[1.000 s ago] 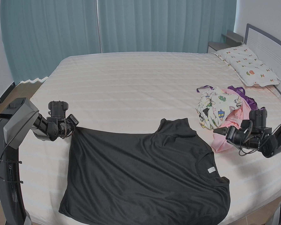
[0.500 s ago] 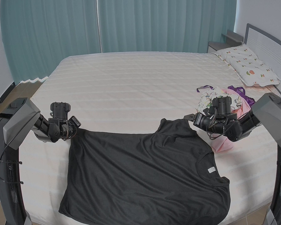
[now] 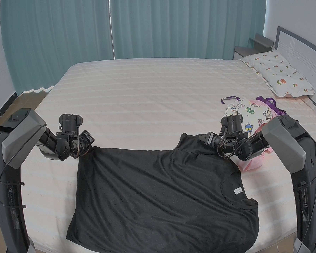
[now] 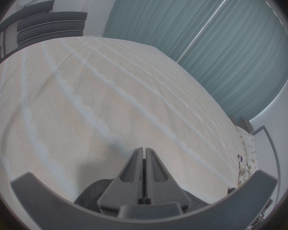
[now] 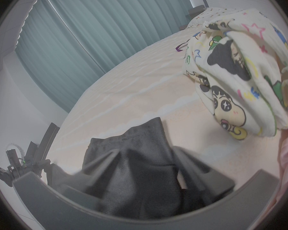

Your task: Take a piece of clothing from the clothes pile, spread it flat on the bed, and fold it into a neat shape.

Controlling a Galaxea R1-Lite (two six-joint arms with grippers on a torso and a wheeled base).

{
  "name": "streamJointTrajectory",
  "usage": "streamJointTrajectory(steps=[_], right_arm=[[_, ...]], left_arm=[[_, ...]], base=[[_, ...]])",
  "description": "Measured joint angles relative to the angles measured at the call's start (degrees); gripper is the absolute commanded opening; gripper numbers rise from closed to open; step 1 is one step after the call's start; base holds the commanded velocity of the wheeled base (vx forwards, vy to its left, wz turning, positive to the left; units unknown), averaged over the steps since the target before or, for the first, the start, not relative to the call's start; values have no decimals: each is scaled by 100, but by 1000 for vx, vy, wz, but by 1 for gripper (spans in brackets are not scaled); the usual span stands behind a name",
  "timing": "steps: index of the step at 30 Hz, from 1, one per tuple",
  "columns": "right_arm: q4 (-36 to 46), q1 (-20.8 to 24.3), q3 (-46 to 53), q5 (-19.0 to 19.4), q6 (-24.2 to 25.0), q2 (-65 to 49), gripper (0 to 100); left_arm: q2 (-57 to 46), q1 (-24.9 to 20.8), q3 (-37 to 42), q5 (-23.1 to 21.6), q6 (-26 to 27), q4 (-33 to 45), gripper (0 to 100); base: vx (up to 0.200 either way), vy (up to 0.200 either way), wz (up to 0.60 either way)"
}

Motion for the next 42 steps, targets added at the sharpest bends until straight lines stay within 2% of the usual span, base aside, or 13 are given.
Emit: streamJointTrajectory(steps=[14, 22, 29, 36, 37, 40, 41, 42], right_arm=[[-404, -168, -656, -282, 233, 140, 0], [-1030, -234, -1538, -473, 325, 332, 0], [-1161, -179, -1871, -645, -11, 692, 0], [-1184, -168, -2354, -1113, -115, 1080, 0], [-1175, -166, -2400, -1135, -134, 1130, 100], [-1081, -134, -2426, -1172, -222, 1211, 100], [-1048, -121, -2426, -1174, -233, 1232, 100], [-1035, -110, -2414, -1179, -251, 1251, 100]], left_arm=[[-6, 0, -32, 2, -2, -16, 0], [60, 4, -152, 254, -59, -611, 0], [212, 1, -179, 345, -88, -753, 0], [346, 4, -211, 350, -90, -764, 0], [361, 4, -216, 350, -88, -761, 0], [385, 4, -221, 352, -88, -741, 0], [394, 4, -221, 350, -90, -739, 100], [399, 4, -221, 345, -91, -736, 100]], base=[[0, 0, 0], [0, 0, 0], [0, 0, 0], [0, 0, 0], [0, 0, 0], [0, 0, 0], [0, 0, 0], [0, 0, 0]])
